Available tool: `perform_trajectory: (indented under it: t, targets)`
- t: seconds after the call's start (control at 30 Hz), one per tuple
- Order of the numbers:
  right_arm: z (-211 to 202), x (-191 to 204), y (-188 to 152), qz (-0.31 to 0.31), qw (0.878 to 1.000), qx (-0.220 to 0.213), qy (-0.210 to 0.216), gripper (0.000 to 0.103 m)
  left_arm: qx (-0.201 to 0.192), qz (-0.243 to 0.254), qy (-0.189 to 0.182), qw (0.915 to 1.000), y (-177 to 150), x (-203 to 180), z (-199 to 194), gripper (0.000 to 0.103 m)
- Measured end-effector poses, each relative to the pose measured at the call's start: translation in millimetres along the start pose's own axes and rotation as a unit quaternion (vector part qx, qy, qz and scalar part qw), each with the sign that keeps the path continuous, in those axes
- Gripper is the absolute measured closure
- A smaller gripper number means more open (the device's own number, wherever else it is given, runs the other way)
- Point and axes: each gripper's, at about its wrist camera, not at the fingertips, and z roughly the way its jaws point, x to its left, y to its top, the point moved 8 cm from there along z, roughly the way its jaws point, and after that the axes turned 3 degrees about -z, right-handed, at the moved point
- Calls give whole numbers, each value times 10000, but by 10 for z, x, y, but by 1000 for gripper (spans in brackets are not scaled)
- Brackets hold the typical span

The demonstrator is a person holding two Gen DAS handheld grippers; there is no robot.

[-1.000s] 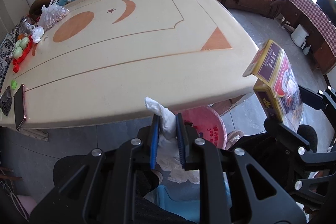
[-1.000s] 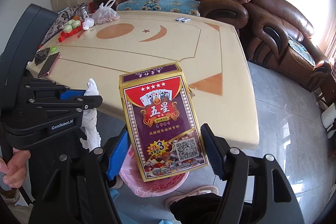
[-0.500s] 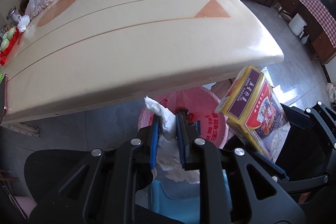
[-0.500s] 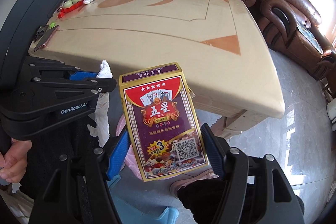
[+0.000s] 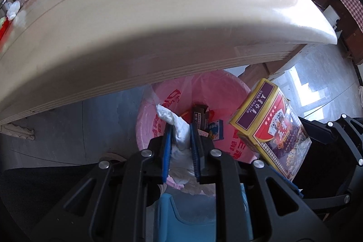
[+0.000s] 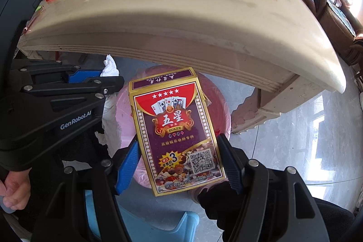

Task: Collect trash
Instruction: 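Carry the tissue in left tool while right tool carries the card box over the pink bin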

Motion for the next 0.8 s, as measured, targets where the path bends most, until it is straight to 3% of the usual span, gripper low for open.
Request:
perform_trajectory:
  t: [0.6, 0.8]
  targets:
    - [897, -132, -106, 144, 9958, 900, 33, 38, 686, -411, -9, 9968, -91, 85, 826, 86]
    - [1122, -157, -178, 223, 9930, 1157, 90, 38, 802, -517, 180, 9953, -128, 157, 1033, 86]
